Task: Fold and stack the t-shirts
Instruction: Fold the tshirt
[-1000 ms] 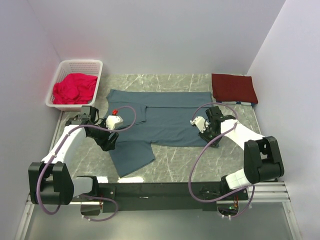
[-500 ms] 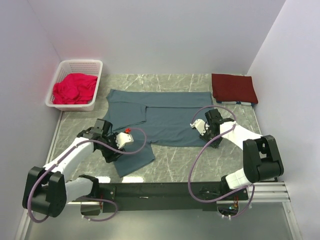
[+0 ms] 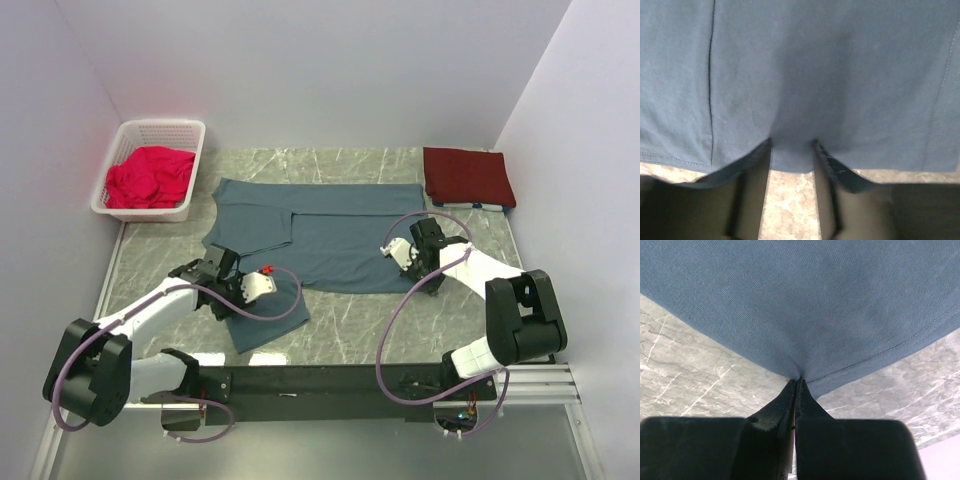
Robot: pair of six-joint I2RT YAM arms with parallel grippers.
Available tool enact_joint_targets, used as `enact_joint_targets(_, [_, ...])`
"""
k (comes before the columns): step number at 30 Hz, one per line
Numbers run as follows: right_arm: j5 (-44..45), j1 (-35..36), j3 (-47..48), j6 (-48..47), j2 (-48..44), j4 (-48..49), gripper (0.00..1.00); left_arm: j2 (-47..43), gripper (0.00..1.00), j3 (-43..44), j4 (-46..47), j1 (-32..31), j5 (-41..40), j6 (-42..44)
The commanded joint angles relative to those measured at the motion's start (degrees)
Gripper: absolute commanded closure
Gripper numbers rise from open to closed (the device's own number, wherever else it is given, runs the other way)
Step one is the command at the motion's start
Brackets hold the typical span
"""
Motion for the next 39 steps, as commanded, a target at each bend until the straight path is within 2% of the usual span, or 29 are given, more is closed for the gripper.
enact_joint_targets(1, [0.17,0.23,-0.20,-0.59,1.00,0.42,1.00,2.45,0.60,-1.95,0.15,-0.57,-3.36,1.59])
enact_joint_targets(2, [0.26,0.14,-0.03,-0.67,1.00,0.33,1.00,3.24,0.64,-1.87,-0.73,-0.57,-3.36,2.02])
enact_joint_targets(3, [0.26,0.14,-0.03,-0.59,0.83,0.16,1.00,3.33,0.75,-1.60,-1.52,-0.57,-3.28,2.20])
enact_joint_targets(5, [0.26,0.14,-0.02,-0.76,0.13,-0.19,1.00,2.73,0.85,-0.73,-4.14,-0.57,-2.31,2.64])
enact_joint_targets(6, [0.26,0.14,0.06,-0.85,-0.22,-0.45,1.00,2.11,0.93,-0.11,-5.29,-0.57,-1.87,2.73])
enact_joint_targets(8, [0.08,-0.03,-0.11,-1.11,-2.14,-1.60,1.00,-0.43,0.99,1.46,-7.84,-0.57,-0.39,2.82])
enact_joint_targets(15, [-0.53,-1.17,-1.87,-3.48,-11.11,-6.69,1.00,-7.82,1.00,6.83,-20.66,-0.39,3.31,1.94])
enact_joint_targets(19, [-2.38,-3.19,-1.09,-5.68,-15.16,-10.38,1.00,-9.84,1.00,10.69,-24.81,0.13,5.33,0.89])
enact_joint_targets(22, [-3.52,-5.21,1.72,-7.00,-14.82,-11.97,1.00,-9.59,1.00,13.76,-25.60,2.15,6.48,1.67])
enact_joint_targets(29, [-4.75,-8.21,10.25,-8.14,-7.53,-12.85,1.00,-0.46,1.00,23.70,-25.17,11.55,10.34,5.37])
enact_joint_targets(39, [-4.49,-9.17,25.00,-9.11,5.92,-13.11,1.00,18.07,0.99,39.43,-21.91,15.16,13.07,3.17])
